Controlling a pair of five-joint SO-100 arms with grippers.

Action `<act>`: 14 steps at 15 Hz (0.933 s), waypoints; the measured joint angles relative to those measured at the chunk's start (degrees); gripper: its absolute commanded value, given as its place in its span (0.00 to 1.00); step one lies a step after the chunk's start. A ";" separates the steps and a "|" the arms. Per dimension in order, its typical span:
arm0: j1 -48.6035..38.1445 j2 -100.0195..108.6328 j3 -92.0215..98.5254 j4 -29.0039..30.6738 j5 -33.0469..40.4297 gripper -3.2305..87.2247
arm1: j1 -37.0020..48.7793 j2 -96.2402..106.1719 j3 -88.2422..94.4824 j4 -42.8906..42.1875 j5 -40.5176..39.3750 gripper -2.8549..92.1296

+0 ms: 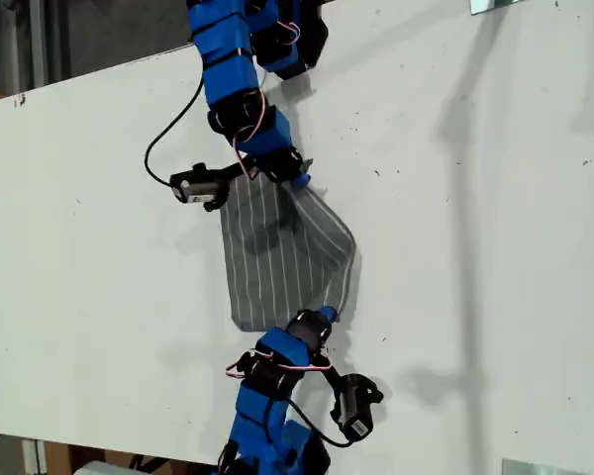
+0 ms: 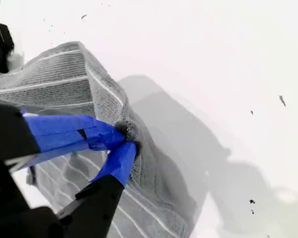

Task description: Grasp corners of a square towel and fold twice.

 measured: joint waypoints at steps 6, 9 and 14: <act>-17.49 7.65 11.69 -7.03 7.29 0.04 | 16.61 6.68 7.03 -4.04 -7.21 0.03; -25.14 7.65 13.01 -7.73 10.72 0.04 | 23.03 1.41 8.17 -8.35 -10.72 0.03; -34.37 7.65 14.15 -7.38 15.29 0.04 | 34.72 -3.25 4.39 -8.09 -17.67 0.03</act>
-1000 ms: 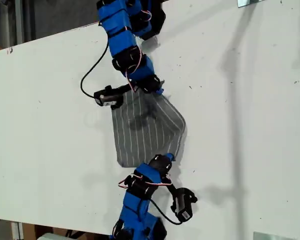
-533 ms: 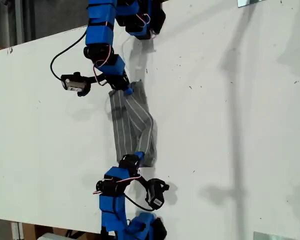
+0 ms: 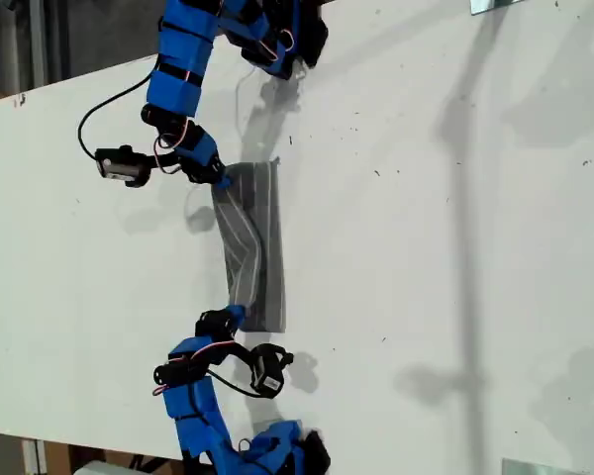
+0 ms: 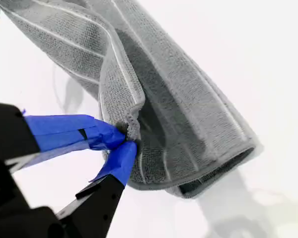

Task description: Grasp corners of a square towel and fold twice.

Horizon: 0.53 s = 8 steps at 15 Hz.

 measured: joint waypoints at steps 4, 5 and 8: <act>-7.38 -0.26 1.76 -0.44 3.34 0.04 | 6.42 -11.43 -13.01 2.55 -2.99 0.03; -9.14 -0.79 2.37 -1.05 3.52 0.04 | 6.94 -16.35 -15.64 2.55 -3.25 0.03; -9.93 -0.97 4.57 -1.49 4.13 0.04 | 5.54 -23.82 -17.49 2.46 -3.25 0.03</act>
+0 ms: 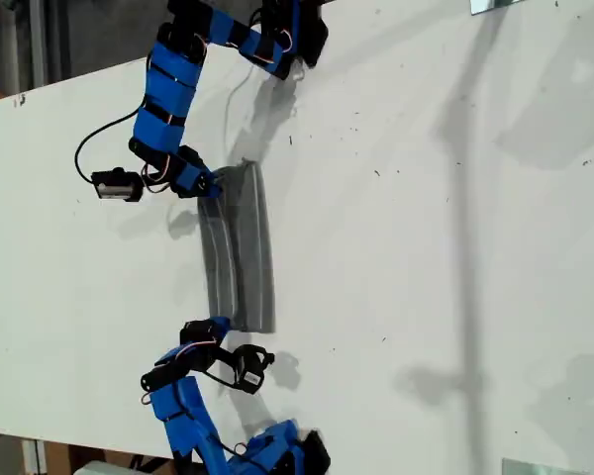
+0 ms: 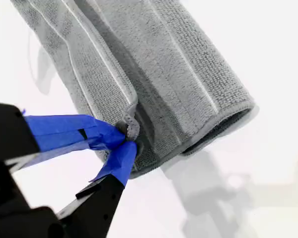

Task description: Grasp corners of a square towel and fold twice.

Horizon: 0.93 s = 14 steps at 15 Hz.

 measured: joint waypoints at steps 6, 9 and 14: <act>6.06 2.99 1.93 3.52 -0.79 0.04 | -7.29 5.36 2.72 3.60 0.70 0.03; 8.61 5.27 5.19 3.43 -1.41 0.04 | -7.82 9.76 8.88 2.90 1.23 0.03; 9.58 5.45 10.28 0.35 -2.02 0.04 | -9.32 9.84 14.77 -0.26 1.23 0.03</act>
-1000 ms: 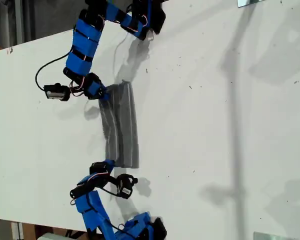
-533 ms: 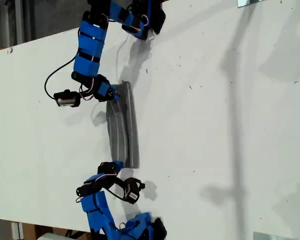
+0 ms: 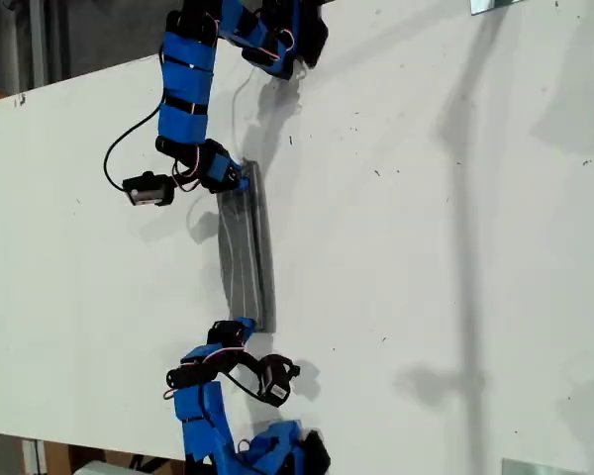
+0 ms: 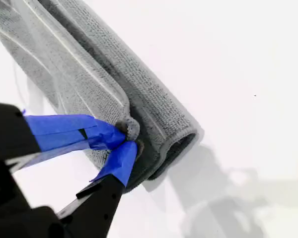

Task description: Grasp corners of a square towel and fold twice.

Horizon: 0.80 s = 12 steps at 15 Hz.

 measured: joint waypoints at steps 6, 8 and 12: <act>0.00 -2.99 1.49 -3.78 -0.53 0.04 | -2.64 0.00 2.81 -3.60 2.29 0.03; 0.00 -5.01 1.58 -5.01 -0.62 0.04 | -2.64 -0.79 3.16 -5.10 2.46 0.03; 0.00 -7.82 0.44 -5.36 -0.79 0.12 | -3.25 -1.85 3.25 -5.89 3.08 0.33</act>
